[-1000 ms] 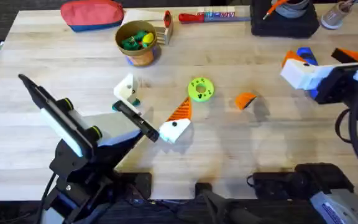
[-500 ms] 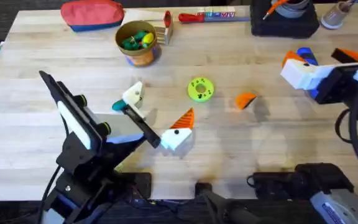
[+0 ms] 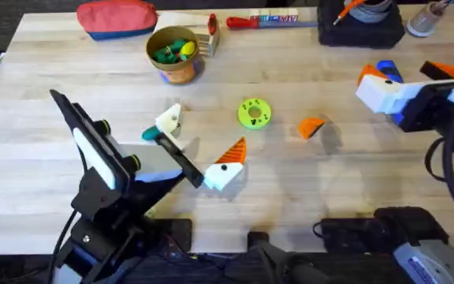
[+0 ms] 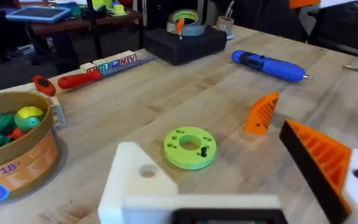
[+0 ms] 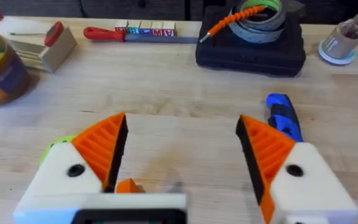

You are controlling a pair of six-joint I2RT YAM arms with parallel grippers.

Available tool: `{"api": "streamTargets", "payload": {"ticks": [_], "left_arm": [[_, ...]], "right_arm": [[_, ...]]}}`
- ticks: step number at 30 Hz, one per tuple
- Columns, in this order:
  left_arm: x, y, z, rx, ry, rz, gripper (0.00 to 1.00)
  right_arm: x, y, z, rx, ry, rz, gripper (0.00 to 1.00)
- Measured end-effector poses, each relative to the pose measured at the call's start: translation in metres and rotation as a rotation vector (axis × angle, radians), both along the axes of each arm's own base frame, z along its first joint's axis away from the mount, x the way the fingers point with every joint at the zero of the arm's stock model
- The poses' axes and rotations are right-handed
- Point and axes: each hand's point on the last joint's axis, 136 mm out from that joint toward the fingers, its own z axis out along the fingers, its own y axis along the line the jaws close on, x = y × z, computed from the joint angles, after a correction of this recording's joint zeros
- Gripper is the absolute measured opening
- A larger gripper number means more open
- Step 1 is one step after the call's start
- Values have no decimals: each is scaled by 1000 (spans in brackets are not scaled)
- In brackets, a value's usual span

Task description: Pick up the gripper from the table and insert it into the empty holder that is missing its gripper. Then pick up a screw, insert it into the mounting hole, and use the screwdriver to tighten it. Finally, clean up the table by picking up the vegetable and placing it into the bucket.

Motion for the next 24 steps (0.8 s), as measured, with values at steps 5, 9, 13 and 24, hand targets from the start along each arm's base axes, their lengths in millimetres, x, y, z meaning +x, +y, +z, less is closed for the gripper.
{"api": "streamTargets", "payload": {"ticks": [5,9,13,24], "left_arm": [[0,0,0,-1,-2,1,988],[-6,-5,1,-4,-1,-47,988],[-16,-14,2,-9,-1,-126,988],[-54,-36,2,-22,11,-379,988]], "right_arm": [[0,0,1,0,-4,0,991],[0,1,1,24,-3,-2,991],[1,7,0,73,5,11,991],[9,56,-44,77,395,261,991]]}}
